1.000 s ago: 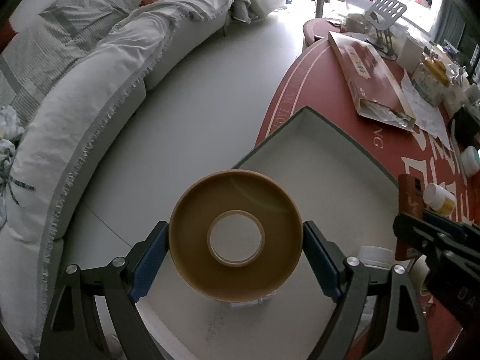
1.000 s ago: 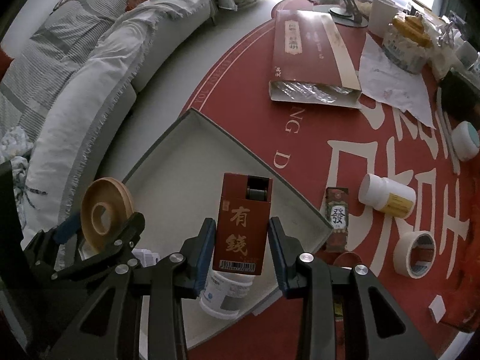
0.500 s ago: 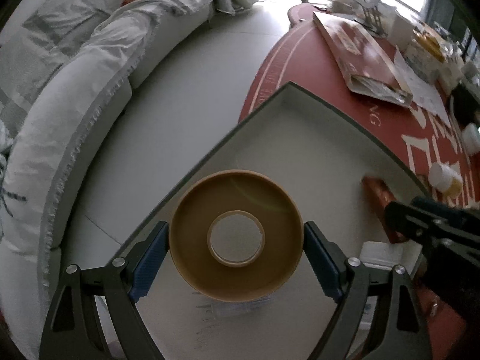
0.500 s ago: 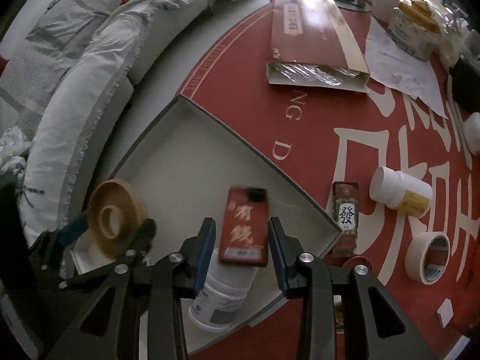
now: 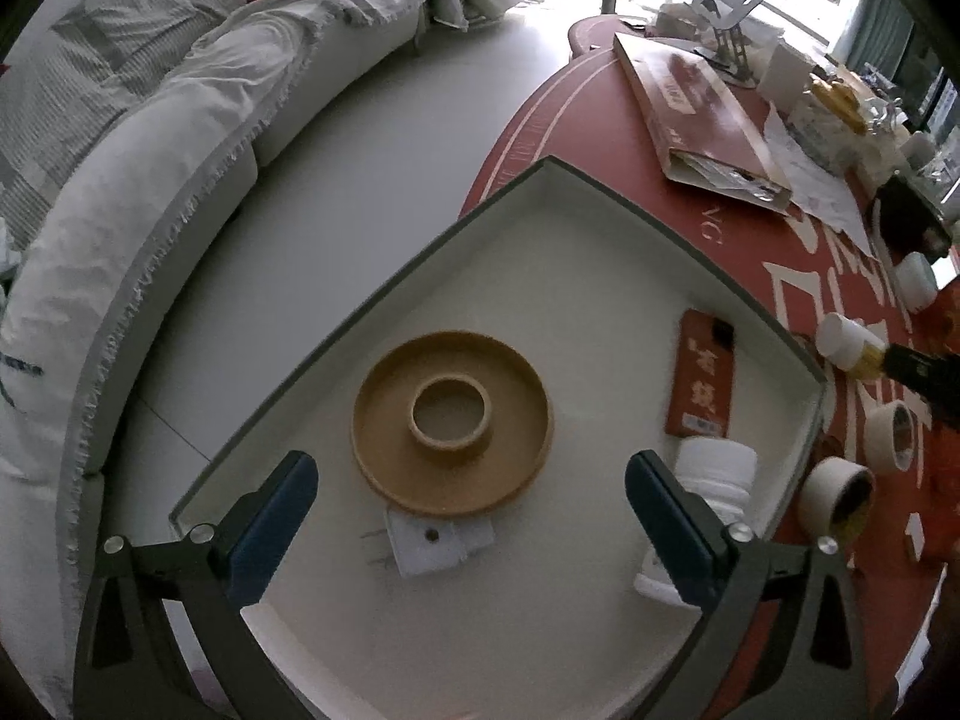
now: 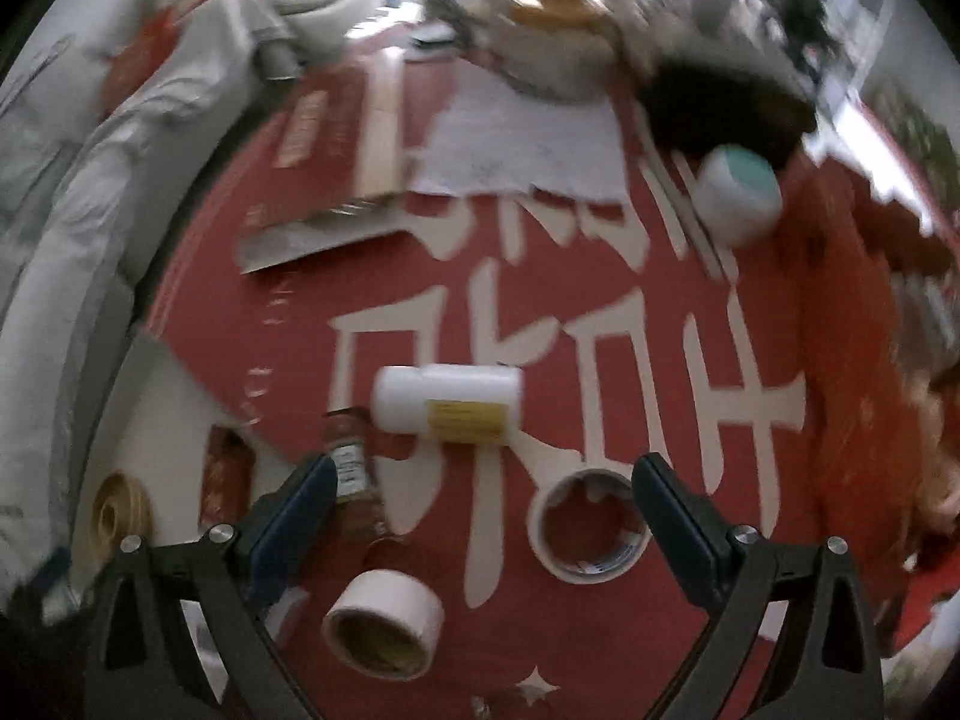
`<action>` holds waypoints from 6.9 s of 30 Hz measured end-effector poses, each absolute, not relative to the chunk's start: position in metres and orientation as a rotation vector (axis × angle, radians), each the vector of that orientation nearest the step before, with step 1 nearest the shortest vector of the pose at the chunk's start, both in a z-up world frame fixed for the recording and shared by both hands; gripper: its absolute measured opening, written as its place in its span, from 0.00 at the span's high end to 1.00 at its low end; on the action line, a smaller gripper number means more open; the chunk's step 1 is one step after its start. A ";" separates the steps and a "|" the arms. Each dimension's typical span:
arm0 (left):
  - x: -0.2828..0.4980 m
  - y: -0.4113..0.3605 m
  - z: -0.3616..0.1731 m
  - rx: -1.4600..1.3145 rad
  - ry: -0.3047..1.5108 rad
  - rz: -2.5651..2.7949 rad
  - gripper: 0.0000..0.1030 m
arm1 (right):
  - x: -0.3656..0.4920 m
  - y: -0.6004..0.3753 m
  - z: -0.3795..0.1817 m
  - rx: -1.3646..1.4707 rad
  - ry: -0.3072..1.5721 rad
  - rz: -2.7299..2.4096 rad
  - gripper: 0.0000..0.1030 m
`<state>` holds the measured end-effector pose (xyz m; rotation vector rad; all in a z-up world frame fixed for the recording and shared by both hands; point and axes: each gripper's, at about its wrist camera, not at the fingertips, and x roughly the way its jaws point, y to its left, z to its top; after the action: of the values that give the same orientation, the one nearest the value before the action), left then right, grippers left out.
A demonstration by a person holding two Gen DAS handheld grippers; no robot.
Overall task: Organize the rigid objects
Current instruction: 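Open left gripper to drop the tape roll in the tray while right gripper releases the red box, then grasp the white bottle with yellow label with right gripper, then carry the bottle in right gripper while left gripper moves over the white masking tape roll, then close left gripper on the rim of the white masking tape roll, then carry the tape roll in left gripper while right gripper carries the bottle to the tray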
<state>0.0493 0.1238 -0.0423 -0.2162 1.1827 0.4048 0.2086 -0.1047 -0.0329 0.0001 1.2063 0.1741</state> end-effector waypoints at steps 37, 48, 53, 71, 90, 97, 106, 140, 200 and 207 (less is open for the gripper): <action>-0.049 0.033 -0.041 -0.104 1.233 0.255 0.01 | 0.013 -0.128 -0.070 -0.203 1.239 0.443 0.37; -0.066 -0.073 -0.042 0.122 1.199 0.033 0.01 | -0.004 -0.254 -0.065 0.065 1.267 0.145 0.37; -0.064 -0.117 -0.042 0.316 1.109 0.032 0.01 | -0.022 -0.279 -0.072 0.158 1.298 0.116 0.37; -0.065 -0.071 -0.033 0.027 1.129 -0.062 0.78 | -0.025 -0.285 -0.073 0.196 1.288 0.140 0.37; -0.035 -0.077 -0.065 -0.003 1.197 -0.108 0.46 | -0.021 -0.284 -0.074 0.199 1.284 0.147 0.37; -0.057 -0.057 -0.033 -0.059 1.061 -0.088 0.47 | -0.021 -0.284 -0.074 0.198 1.284 0.147 0.37; -0.082 -0.061 -0.060 0.153 1.230 -0.146 0.46 | -0.022 -0.284 -0.074 0.196 1.284 0.145 0.37; -0.075 -0.061 -0.095 0.016 1.229 -0.022 0.00 | -0.011 -0.248 -0.095 -0.079 1.355 0.114 0.00; -0.054 0.096 0.033 -0.295 1.004 0.371 0.52 | 0.050 -0.095 0.053 0.011 1.107 0.482 0.37; -0.031 0.123 0.018 -0.324 1.021 0.464 0.52 | 0.084 -0.028 0.052 -0.030 1.129 0.542 0.37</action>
<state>-0.0309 0.1228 0.0181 -0.3236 1.0214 0.4640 0.0842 -0.0279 0.0521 -0.0296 1.1286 0.5418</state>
